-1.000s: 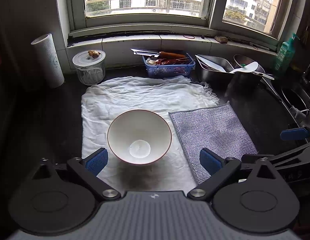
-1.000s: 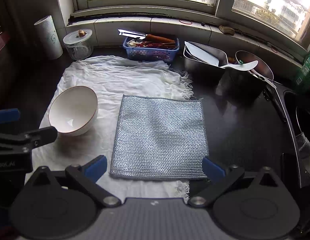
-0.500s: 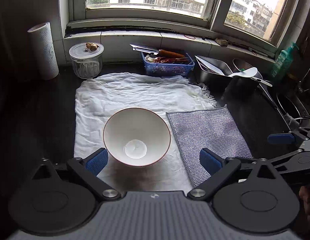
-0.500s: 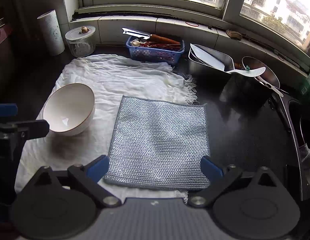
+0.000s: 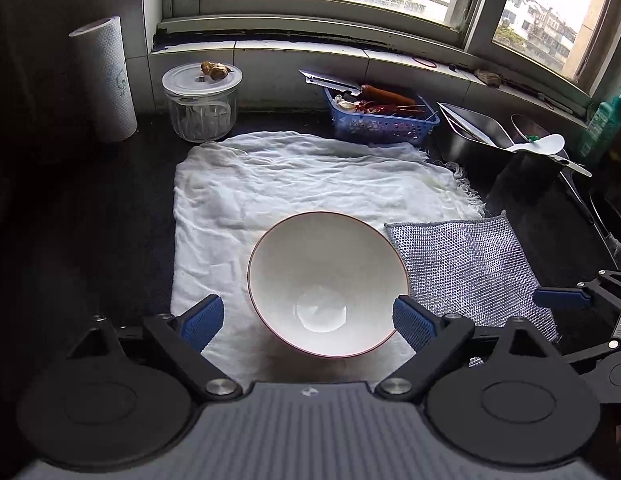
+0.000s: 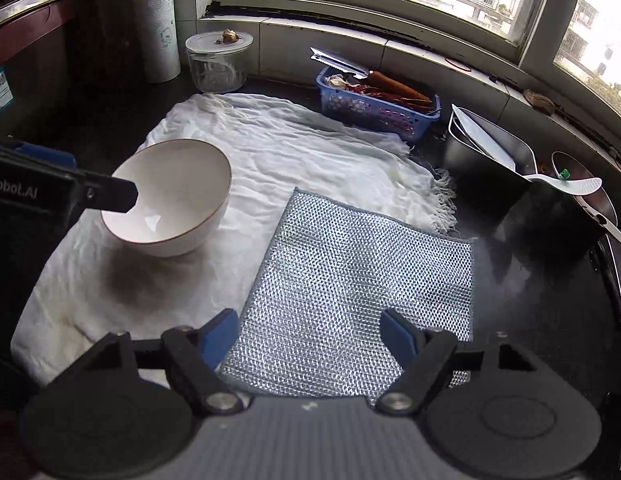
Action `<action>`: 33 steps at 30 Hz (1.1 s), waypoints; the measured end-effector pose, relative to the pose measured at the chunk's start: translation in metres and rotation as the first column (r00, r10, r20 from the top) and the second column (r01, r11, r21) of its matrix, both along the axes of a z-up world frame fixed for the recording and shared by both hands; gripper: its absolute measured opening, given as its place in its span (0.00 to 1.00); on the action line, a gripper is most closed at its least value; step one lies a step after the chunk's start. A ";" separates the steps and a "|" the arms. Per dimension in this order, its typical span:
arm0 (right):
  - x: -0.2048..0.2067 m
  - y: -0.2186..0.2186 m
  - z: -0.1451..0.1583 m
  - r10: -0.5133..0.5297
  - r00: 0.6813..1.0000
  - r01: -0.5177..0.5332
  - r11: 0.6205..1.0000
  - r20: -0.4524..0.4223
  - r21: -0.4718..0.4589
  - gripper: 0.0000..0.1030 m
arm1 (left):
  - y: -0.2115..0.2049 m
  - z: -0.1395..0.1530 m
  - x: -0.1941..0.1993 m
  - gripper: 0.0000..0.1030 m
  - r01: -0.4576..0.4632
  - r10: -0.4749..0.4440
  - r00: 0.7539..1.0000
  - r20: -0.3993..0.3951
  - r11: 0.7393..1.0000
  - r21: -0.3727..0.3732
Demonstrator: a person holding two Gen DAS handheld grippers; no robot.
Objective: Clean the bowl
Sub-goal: 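Grasp the bowl rim with the left gripper while the right gripper grasps the grey mesh pad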
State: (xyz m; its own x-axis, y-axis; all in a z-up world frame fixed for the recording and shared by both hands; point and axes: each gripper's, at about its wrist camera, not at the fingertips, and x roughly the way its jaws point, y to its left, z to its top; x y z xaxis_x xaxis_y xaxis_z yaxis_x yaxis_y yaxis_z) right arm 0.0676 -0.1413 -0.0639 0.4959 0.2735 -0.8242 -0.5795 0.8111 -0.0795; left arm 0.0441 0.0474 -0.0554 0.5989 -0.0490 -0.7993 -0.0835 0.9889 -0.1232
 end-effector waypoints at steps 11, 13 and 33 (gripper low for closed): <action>0.008 0.014 -0.032 0.044 0.997 -0.043 0.999 -0.066 0.024 0.53 | 0.016 -0.026 0.017 0.76 -0.037 0.034 0.998 -0.052 0.998 -0.044; 0.010 0.016 -0.035 0.052 0.996 -0.050 0.999 -0.072 0.020 0.53 | 0.016 -0.029 0.019 0.69 -0.034 0.031 0.998 -0.060 0.998 -0.052; 0.034 -0.005 -0.037 -0.002 0.984 0.019 0.995 -0.178 0.098 0.08 | 0.016 -0.042 0.027 0.47 -0.017 0.007 0.995 -0.096 0.995 -0.095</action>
State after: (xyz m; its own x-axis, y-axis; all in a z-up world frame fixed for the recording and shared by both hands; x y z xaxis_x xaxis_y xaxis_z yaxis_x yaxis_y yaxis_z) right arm 0.1013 -0.1460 -0.1012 0.3476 0.3533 -0.8686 -0.5686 0.8160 0.1044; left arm 0.0708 0.0630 -0.0978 0.5215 -0.1210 -0.8447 -0.1111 0.9718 -0.2079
